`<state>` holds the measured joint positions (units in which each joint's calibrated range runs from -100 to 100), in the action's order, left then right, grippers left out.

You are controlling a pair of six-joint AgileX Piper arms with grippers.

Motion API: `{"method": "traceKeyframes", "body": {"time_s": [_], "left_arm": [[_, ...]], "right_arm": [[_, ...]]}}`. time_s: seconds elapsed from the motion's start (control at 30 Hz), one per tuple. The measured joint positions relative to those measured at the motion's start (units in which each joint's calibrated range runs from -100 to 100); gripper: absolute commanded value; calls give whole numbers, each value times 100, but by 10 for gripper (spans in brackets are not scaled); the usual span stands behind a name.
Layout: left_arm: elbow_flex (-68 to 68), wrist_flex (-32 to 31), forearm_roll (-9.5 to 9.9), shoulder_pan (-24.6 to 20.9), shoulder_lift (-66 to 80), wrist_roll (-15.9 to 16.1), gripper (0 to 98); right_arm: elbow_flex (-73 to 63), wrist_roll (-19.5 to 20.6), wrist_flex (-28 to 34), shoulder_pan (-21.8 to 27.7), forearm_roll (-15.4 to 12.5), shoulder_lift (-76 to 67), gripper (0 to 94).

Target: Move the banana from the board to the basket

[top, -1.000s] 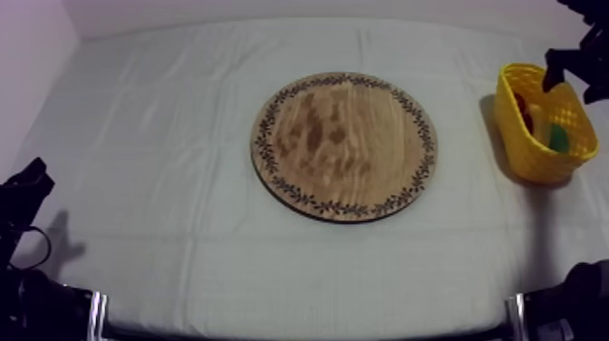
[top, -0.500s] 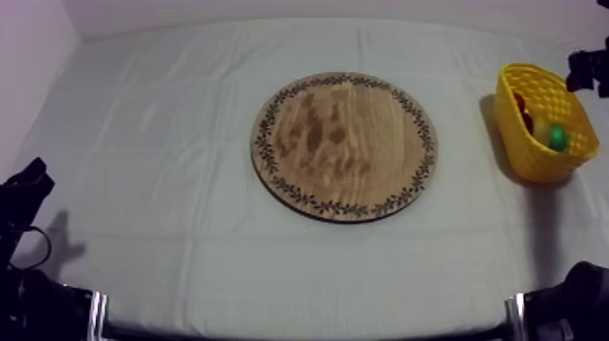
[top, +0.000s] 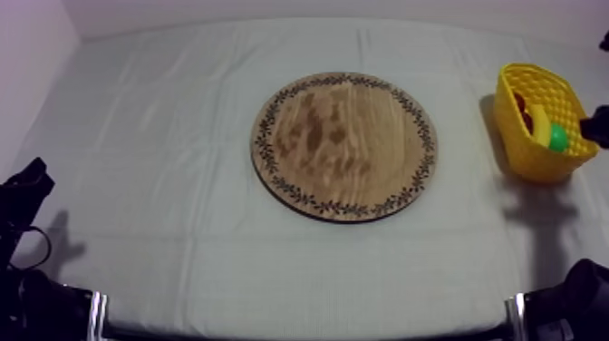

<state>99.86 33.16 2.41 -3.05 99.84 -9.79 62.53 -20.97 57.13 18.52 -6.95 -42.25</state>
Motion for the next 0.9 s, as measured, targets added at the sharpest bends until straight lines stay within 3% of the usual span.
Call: {"method": "traceKeyframes", "body": {"time_s": [0.23, 0.37, 0.53, 0.73, 0.9], "left_arm": [[0, 0, 0, 0, 0, 0, 1], [0, 0, 0, 0, 0, 0, 1], [0, 0, 0, 0, 0, 0, 1], [0, 0, 0, 0, 0, 0, 1], [0, 0, 0, 0, 0, 0, 1]], "right_arm": [[912, -383, -128, -12, -225, -999, 147], [1448, -655, -323, 1, -521, -1573, 53], [2055, -948, -525, 35, -950, -2275, 12], [2613, -985, -380, 80, -1106, -3139, 4], [2746, -761, -410, 2, -1139, -3731, 3]]}}
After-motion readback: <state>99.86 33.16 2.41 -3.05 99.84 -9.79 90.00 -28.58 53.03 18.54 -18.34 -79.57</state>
